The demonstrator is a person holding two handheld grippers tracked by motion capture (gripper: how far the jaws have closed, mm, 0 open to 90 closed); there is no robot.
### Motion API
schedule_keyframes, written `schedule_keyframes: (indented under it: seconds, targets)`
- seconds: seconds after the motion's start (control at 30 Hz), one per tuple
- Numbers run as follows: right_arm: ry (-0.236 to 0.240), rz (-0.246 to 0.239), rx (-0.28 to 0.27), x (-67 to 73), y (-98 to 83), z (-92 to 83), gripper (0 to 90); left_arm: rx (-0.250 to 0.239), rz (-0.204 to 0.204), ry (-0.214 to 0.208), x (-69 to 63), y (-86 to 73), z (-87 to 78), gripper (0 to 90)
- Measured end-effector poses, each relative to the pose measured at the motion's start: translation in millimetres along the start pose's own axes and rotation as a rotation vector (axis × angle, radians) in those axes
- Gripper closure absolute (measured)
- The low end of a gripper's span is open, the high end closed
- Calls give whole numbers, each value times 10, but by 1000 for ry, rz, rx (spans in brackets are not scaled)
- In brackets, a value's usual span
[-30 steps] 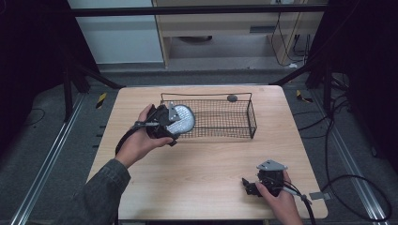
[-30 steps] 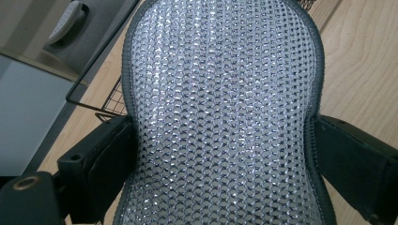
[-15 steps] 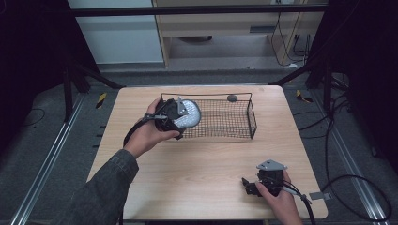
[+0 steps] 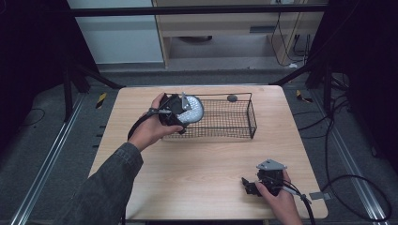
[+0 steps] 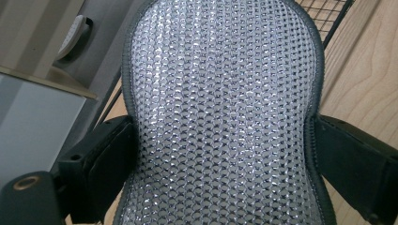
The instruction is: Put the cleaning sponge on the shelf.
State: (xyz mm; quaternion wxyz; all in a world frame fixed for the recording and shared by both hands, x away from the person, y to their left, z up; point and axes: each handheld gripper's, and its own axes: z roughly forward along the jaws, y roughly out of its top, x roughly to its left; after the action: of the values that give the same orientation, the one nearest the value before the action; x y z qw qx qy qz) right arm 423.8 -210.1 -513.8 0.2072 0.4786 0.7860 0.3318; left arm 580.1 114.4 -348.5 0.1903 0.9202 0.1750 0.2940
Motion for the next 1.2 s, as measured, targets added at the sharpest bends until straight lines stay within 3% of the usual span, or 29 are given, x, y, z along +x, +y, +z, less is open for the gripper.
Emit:
schedule_keyframes:
  seconds: [0.47,0.8,1.2]
  targets:
    - [-1,-4,0,-3,3,4,3,2,19,28,88,13,77,73]
    - [-1,-4,0,-4,5,7,3,6,39,44,175,38,220,73]
    - [-4,-9,-2,-6,5,10,4,-2,45,44,163,59,284,72]
